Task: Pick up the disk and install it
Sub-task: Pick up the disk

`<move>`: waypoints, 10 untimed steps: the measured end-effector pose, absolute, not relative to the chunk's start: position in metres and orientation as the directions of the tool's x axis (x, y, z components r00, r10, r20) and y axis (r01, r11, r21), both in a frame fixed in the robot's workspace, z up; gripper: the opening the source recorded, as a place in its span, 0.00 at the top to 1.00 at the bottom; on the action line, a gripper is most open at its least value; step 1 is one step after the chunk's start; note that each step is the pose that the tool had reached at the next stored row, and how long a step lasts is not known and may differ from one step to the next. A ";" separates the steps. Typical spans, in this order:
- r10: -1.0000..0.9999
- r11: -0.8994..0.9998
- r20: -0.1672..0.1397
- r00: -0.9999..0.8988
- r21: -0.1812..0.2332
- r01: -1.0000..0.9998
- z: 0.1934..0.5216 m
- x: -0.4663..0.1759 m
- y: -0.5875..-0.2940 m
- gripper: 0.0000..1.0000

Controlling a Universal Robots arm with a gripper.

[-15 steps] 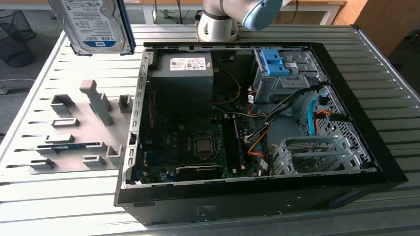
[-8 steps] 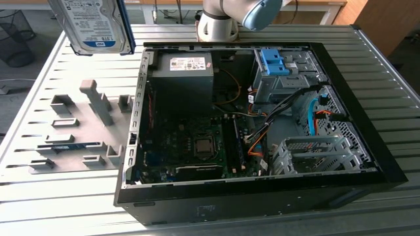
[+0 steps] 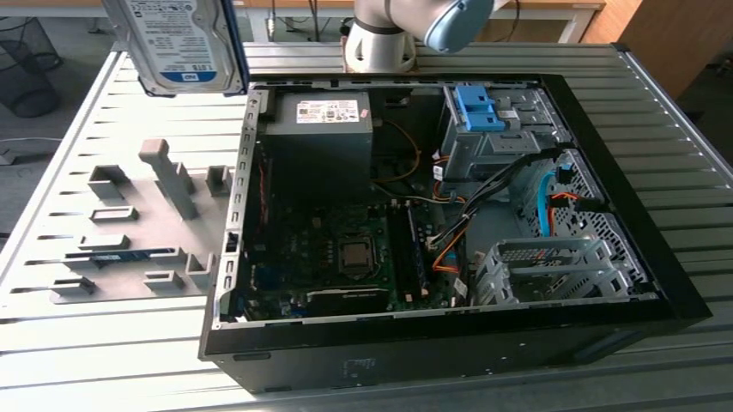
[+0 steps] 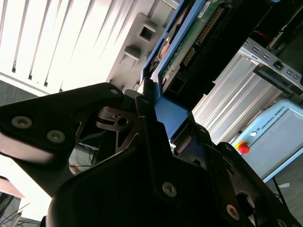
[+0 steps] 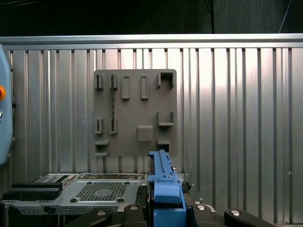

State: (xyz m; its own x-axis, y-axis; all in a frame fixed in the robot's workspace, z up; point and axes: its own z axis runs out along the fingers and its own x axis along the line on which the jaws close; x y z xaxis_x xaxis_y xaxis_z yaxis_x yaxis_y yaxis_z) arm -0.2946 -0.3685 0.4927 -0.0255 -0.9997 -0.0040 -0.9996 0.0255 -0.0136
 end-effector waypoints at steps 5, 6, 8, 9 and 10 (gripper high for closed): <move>-1.000 0.026 -0.004 -0.025 -0.014 -1.000 0.493 -0.275 -0.368 0.63; -1.000 0.026 -0.004 -0.025 -0.014 -1.000 0.493 -0.271 -0.368 0.63; -1.000 0.026 -0.004 -0.025 -0.014 -1.000 0.493 -0.263 -0.368 0.63; -1.000 0.025 -0.004 -0.025 -0.014 -1.000 0.492 -0.259 -0.368 0.63; -1.000 0.025 -0.004 -0.025 -0.014 -1.000 0.492 -0.255 -0.368 0.63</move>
